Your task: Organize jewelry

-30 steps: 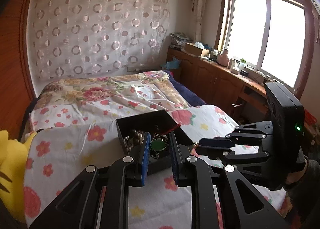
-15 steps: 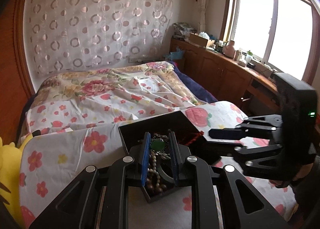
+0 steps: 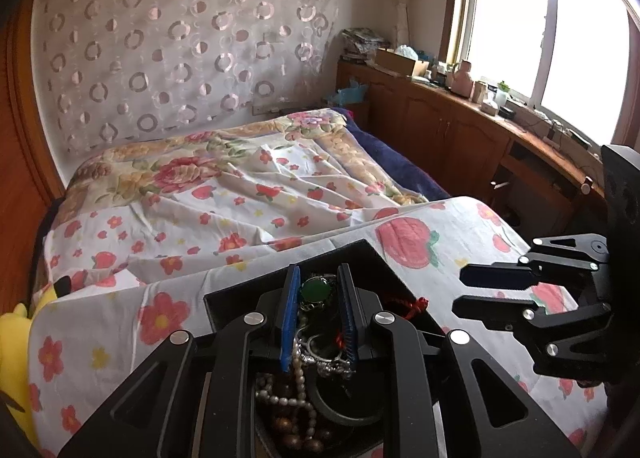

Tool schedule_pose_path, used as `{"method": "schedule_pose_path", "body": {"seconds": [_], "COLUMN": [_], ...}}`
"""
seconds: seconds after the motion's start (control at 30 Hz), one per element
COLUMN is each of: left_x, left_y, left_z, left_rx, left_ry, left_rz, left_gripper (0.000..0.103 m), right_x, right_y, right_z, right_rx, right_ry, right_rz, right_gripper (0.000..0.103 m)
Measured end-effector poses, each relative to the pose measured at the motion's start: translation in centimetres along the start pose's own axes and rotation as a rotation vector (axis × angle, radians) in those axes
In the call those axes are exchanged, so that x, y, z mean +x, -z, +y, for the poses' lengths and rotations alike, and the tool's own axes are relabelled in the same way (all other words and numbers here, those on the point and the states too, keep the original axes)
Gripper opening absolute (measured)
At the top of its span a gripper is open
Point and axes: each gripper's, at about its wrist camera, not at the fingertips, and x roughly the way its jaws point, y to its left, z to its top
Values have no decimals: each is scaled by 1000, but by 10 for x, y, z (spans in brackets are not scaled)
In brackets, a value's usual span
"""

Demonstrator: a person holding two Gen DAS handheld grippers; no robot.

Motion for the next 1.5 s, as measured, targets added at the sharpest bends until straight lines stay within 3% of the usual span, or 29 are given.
{"method": "schedule_pose_path", "body": {"seconds": [0.07,0.1,0.13,0.2,0.27,0.33,0.53,0.73,0.93,1.1,1.5], "left_x": [0,0,-1,-4,-11,-22,-74,-138,-196,-232,-256], "left_y": [0,0,0,1,5,13,48,83,114,135,147], "left_z": [0,0,0,-1,0,1,-2,-8,-26,-45,-67], "left_rx": [-1,-4,-6,-13,-29,-44,-91,-140,-122,-119,-108], "left_ry": [-3,-4,-12,-21,-24,-51,-156,-218,-298,-298,-301], "left_rz": [-1,-2,-4,-15,-17,-30,-81,-128,-180,-205,-237], "left_gripper": [21,32,50,56,63,79,96,96,96,96,96], "right_x": [-2,-2,-3,-7,-12,-19,-56,-103,-145,-167,-177], "right_y": [3,5,6,10,12,16,32,51,71,86,98], "right_z": [-1,-1,-2,0,4,8,20,49,88,111,130], "right_rx": [7,11,13,19,22,35,97,138,171,186,163], "right_ry": [3,5,6,9,16,28,84,153,226,271,288], "right_rz": [0,-1,-1,-7,-12,-23,-97,-192,-244,-269,-289], "right_gripper": [27,29,31,39,39,43,77,101,101,101,101]}}
